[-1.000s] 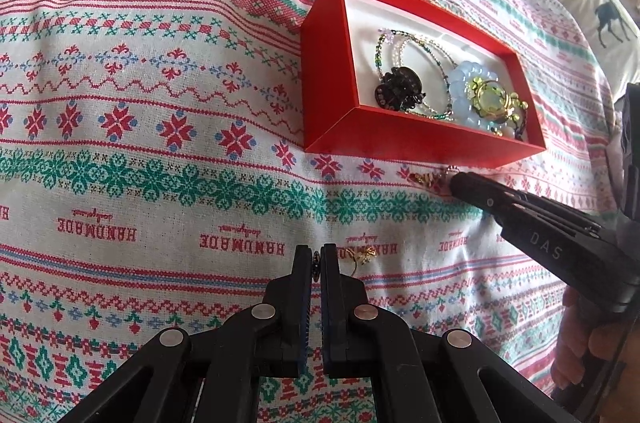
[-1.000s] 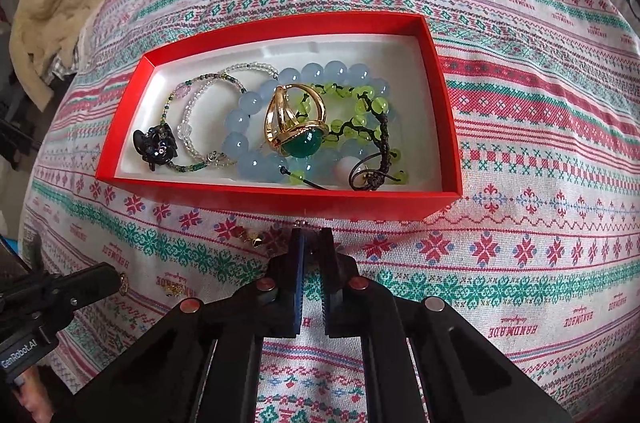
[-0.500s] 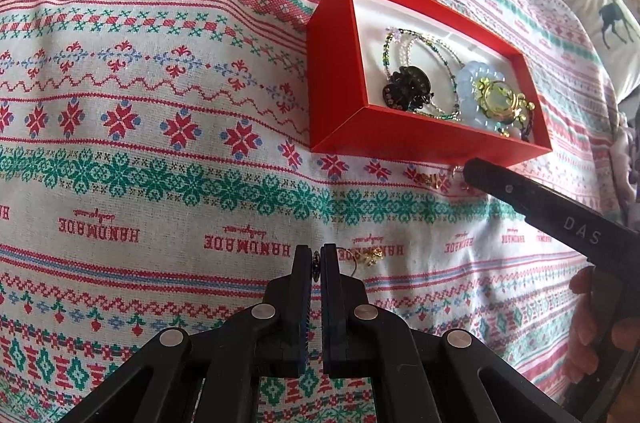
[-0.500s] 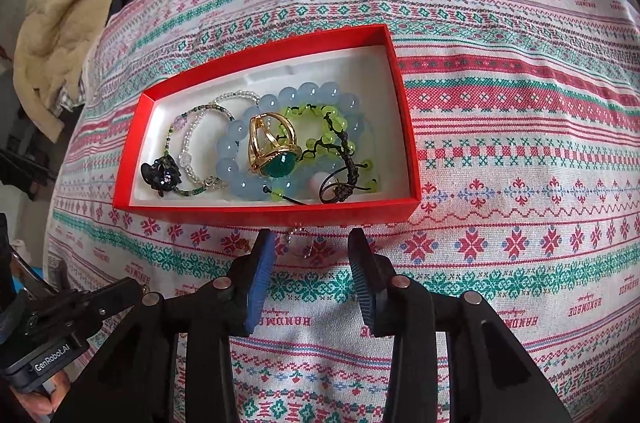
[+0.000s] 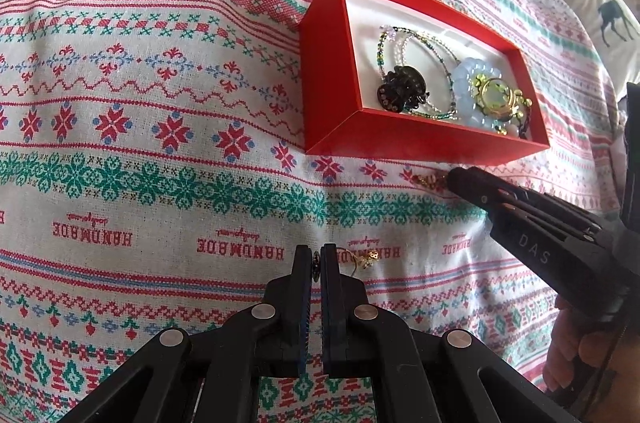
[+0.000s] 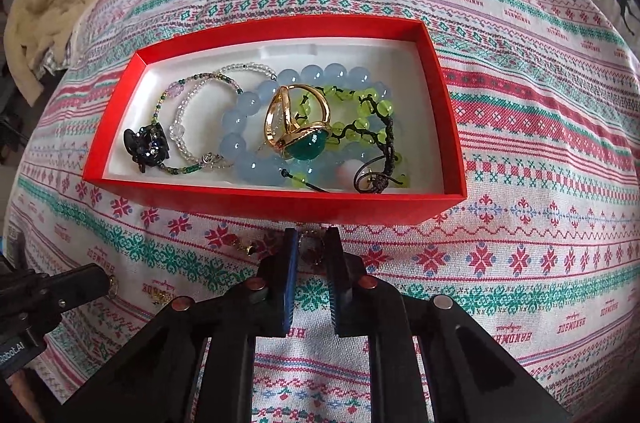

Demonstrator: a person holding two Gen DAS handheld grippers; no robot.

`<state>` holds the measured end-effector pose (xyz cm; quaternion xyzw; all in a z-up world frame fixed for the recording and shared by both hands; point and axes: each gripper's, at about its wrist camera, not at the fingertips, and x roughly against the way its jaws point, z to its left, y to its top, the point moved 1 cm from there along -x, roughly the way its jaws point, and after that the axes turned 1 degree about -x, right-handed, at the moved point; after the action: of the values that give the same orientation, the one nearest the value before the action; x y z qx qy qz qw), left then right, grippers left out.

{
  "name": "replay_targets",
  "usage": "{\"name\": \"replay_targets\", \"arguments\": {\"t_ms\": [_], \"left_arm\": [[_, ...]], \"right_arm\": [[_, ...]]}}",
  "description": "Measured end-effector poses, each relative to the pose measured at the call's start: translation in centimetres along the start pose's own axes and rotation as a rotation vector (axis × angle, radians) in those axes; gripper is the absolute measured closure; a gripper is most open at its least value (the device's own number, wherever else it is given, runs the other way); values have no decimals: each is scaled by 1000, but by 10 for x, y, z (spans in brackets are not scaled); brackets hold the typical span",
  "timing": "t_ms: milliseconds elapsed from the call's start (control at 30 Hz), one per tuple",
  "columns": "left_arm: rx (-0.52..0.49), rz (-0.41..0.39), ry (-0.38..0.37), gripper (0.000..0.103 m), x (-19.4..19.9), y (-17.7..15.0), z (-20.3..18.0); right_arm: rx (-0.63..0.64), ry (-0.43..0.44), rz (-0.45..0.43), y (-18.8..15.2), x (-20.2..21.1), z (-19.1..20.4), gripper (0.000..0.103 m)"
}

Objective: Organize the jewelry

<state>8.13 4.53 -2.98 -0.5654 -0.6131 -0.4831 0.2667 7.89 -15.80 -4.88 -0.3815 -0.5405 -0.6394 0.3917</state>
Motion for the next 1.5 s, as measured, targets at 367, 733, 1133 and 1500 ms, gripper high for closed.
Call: {"name": "replay_targets", "arguments": {"t_ms": [367, 733, 1133, 1500], "left_arm": [[6, -17, -13, 103, 1, 10, -6], [10, -33, -30, 103, 4, 17, -11], [-2, -18, -19, 103, -3, 12, -14], [2, -25, -30, 103, -2, 17, -14]], "right_arm": [[-112, 148, 28, -4, 16, -25, 101], [-127, 157, -6, -5, 37, -32, 99], [-53, 63, 22, 0, 1, -6, 69], [-51, 74, 33, -2, 5, -14, 100]]}}
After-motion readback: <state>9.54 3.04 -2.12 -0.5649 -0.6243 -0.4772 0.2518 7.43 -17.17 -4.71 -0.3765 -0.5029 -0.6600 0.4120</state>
